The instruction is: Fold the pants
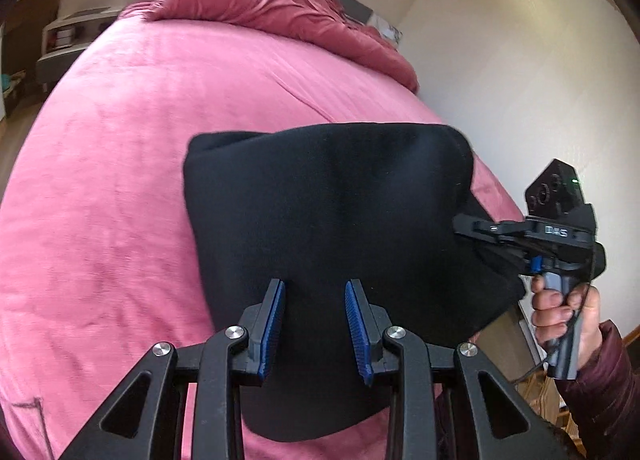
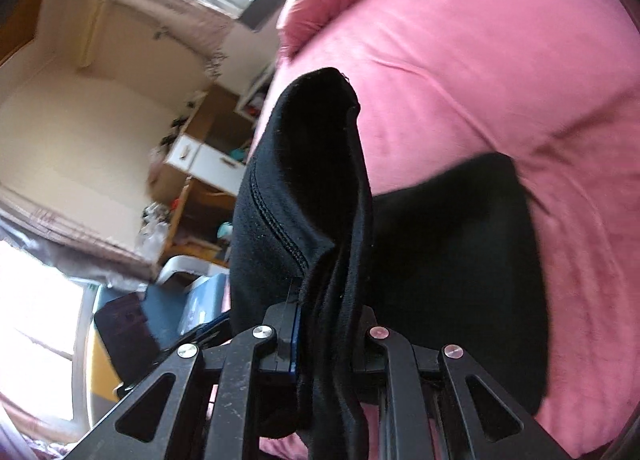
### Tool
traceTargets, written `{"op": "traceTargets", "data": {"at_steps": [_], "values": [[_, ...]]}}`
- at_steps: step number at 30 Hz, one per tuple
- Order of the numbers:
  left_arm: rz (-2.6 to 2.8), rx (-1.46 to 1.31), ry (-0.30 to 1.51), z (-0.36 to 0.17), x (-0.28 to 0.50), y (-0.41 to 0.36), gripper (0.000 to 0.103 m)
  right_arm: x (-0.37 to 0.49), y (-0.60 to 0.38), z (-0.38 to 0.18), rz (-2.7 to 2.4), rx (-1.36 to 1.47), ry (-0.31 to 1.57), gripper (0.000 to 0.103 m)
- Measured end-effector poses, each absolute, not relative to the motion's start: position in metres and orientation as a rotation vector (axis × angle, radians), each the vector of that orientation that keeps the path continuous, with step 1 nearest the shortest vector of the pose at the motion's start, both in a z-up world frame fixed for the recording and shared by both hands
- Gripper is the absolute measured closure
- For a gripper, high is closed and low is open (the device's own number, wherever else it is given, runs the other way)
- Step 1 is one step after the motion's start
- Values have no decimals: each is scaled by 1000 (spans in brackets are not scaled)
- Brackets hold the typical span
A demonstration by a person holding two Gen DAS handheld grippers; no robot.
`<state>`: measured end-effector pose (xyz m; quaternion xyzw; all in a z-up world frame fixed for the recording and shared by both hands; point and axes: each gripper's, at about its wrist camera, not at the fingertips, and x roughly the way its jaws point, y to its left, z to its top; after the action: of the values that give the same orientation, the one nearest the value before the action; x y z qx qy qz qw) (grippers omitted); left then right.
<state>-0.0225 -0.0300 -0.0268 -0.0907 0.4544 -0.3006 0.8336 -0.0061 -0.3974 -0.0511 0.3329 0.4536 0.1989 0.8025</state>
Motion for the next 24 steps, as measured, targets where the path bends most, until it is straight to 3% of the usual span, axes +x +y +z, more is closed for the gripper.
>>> {"op": "traceTargets", "data": {"at_steps": [11, 16, 24], "values": [[-676, -125, 1053, -54, -14, -69, 71, 3, -448, -108, 295, 752, 1036, 84], [-684, -130, 1065, -59, -6, -77, 71, -16, -468, -82, 222, 735, 984, 73], [-691, -161, 1056, -62, -2, -70, 71, -74, -454, -36, 274, 685, 991, 73]]}}
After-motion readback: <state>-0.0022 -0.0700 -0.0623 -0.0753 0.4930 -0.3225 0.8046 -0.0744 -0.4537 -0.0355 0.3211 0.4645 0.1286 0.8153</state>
